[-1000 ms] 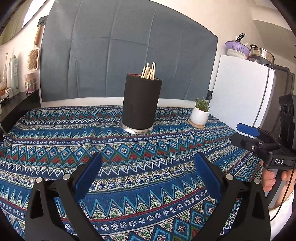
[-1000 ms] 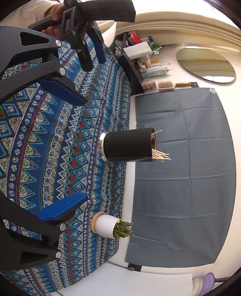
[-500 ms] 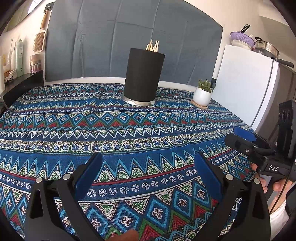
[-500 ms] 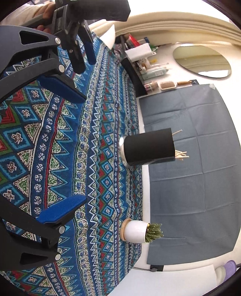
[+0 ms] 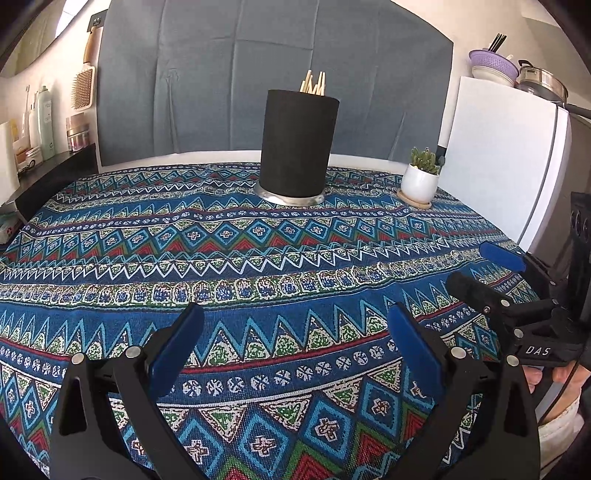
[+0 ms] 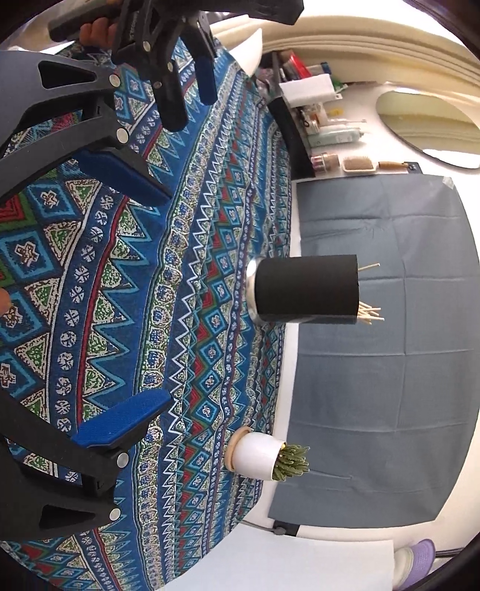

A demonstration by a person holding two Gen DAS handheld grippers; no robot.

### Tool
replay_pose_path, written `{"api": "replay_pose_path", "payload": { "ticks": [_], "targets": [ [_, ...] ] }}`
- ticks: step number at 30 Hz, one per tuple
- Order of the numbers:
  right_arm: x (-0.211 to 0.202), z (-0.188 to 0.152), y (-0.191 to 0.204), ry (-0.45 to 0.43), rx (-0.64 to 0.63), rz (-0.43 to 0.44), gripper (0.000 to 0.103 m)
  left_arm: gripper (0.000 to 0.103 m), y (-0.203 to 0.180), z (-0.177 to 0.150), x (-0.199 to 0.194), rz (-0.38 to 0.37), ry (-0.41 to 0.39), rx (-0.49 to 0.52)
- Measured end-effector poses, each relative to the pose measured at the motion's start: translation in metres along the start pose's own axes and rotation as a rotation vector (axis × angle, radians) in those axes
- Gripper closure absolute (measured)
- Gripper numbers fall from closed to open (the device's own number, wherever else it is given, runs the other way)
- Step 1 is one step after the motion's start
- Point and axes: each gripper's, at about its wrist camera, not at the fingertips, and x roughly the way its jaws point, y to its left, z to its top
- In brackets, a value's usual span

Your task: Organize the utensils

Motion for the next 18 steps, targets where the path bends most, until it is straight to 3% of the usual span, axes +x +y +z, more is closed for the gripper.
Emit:
{"api": "replay_pose_path", "payload": {
  "ticks": [9, 18],
  "targets": [
    [-0.006, -0.003, -0.006, -0.035, 0.040, -0.005, 0.008, 0.006, 0.001, -0.002, -0.002, -0.008, -0.017, 0.007],
    [-0.002, -0.002, -0.005, -0.018, 0.042, 0.014, 0.008, 0.006, -0.012, -0.004, -0.005, -0.003, -0.034, 0.089]
  ]
}}
